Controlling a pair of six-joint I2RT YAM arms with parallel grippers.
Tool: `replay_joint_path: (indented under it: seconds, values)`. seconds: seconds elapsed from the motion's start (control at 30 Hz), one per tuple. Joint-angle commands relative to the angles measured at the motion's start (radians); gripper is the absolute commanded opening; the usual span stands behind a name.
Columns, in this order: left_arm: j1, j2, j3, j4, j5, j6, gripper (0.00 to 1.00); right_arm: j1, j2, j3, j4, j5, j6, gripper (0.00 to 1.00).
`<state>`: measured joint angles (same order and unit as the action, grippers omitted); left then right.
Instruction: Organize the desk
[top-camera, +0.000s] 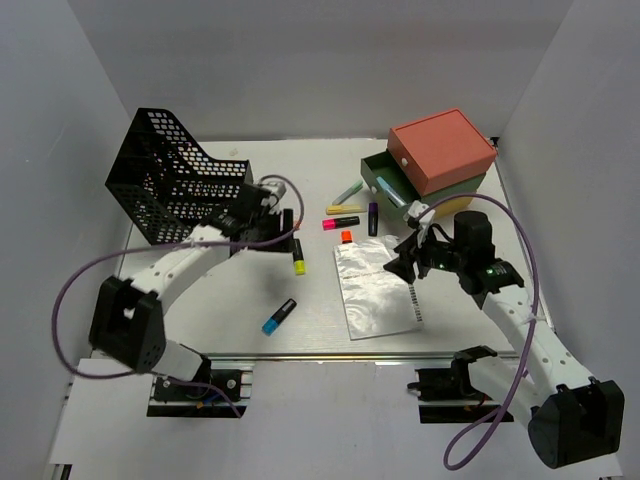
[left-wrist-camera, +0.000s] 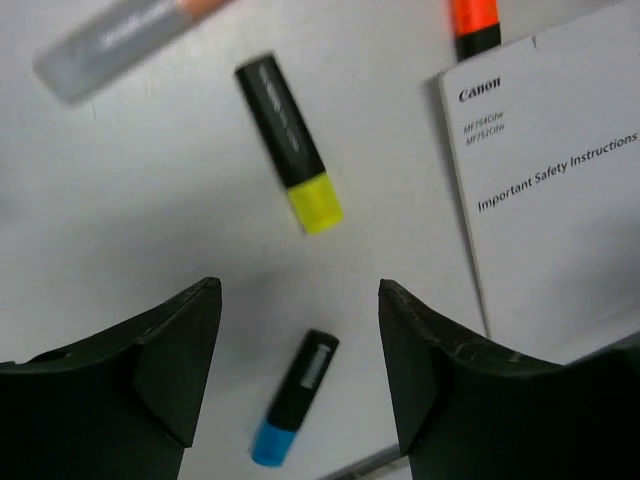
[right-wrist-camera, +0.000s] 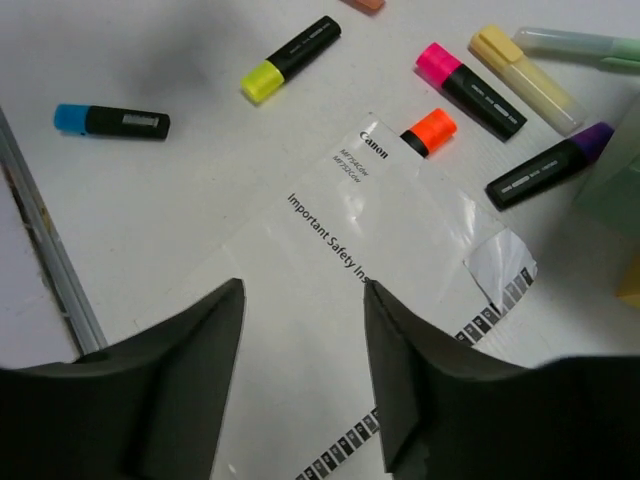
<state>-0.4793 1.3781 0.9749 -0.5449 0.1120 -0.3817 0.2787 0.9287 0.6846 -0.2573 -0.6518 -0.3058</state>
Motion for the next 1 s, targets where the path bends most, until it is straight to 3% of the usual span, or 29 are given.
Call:
replay_joint_path:
  seconds: [0.0,0.1,0.17,0.37,0.63,0.97]
  values:
    - [-0.010,0.178,0.168,0.036,-0.022,0.230,0.73,-0.019,-0.018,0.020,0.009,-0.086,-0.062,0.62]
    - [-0.010,0.342,0.312,-0.042,0.061,0.434,0.71,-0.032,-0.033,0.026,-0.028,-0.111,-0.113,0.66]
    - [-0.010,0.416,0.433,-0.101,0.089,0.490,0.72,-0.036,-0.050,0.024,-0.034,-0.120,-0.134,0.68]
    - [0.001,0.628,0.659,-0.271,0.011,0.702,0.72,-0.045,-0.090,0.012,-0.036,-0.120,-0.154,0.69]
    - [0.001,0.596,0.568,-0.126,-0.150,0.856,0.74,-0.044,-0.091,0.009,-0.036,-0.121,-0.164,0.69]
    - [0.010,0.633,0.527,-0.070,-0.138,0.929,0.73,-0.062,-0.090,-0.003,-0.030,-0.121,-0.164,0.69]
